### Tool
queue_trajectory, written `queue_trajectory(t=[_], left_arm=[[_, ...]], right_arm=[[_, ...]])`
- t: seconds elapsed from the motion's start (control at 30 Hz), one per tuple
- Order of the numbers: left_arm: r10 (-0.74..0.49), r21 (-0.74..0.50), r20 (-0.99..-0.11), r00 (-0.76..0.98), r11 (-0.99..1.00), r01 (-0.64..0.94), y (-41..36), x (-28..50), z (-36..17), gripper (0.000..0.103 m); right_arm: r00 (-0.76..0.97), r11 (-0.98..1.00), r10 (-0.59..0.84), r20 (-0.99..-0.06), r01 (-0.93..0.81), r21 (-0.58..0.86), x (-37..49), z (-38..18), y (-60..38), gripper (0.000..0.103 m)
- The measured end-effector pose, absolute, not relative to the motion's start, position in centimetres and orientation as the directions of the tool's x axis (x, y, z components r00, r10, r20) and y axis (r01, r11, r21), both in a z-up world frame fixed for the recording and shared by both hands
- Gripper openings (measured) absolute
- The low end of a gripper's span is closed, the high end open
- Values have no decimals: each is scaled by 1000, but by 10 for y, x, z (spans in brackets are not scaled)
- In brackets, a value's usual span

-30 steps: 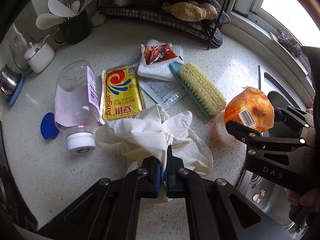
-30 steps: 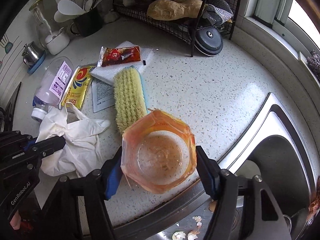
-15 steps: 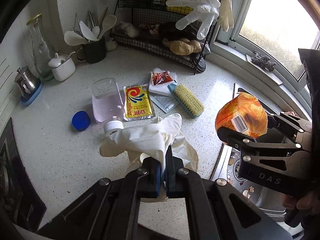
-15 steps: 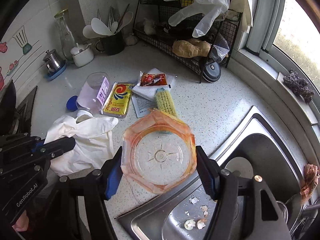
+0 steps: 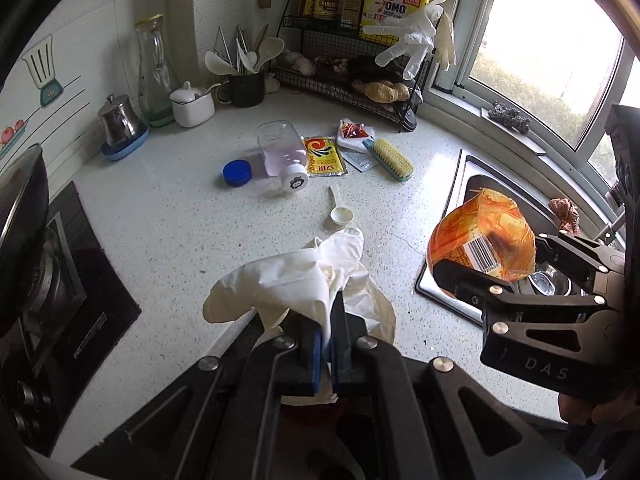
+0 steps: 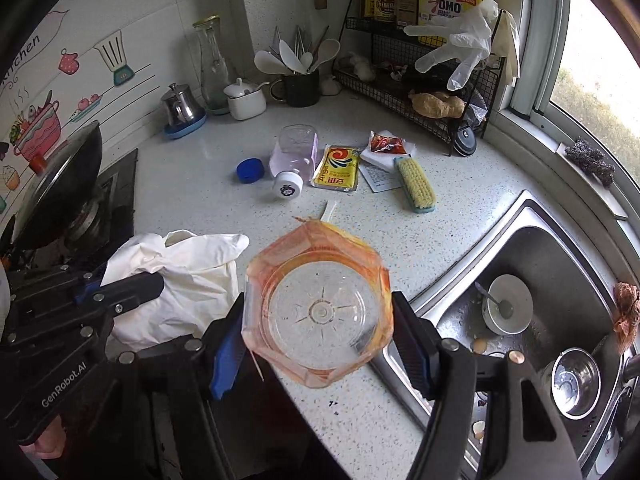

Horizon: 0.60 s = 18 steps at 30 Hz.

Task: Collect trash
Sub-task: 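Grasp the orange plastic cup with the right gripper while the left gripper holds the gloves, then carry the gloves and cup down over the red bucket with both grippers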

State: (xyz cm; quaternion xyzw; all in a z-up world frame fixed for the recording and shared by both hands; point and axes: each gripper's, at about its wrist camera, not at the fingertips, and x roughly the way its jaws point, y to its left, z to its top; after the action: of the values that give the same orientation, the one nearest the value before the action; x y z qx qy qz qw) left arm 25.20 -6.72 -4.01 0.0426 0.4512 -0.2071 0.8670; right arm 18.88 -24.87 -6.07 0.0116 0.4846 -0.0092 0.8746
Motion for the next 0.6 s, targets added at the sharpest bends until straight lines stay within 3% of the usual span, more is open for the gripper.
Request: queue_trajectory(t=[0.6], left_arm=[[-255,-141,-871,419,948,284,14,164,-98,2]], right_arm=[[433,997,65,-899,-71,38,119,-100,-173,65]])
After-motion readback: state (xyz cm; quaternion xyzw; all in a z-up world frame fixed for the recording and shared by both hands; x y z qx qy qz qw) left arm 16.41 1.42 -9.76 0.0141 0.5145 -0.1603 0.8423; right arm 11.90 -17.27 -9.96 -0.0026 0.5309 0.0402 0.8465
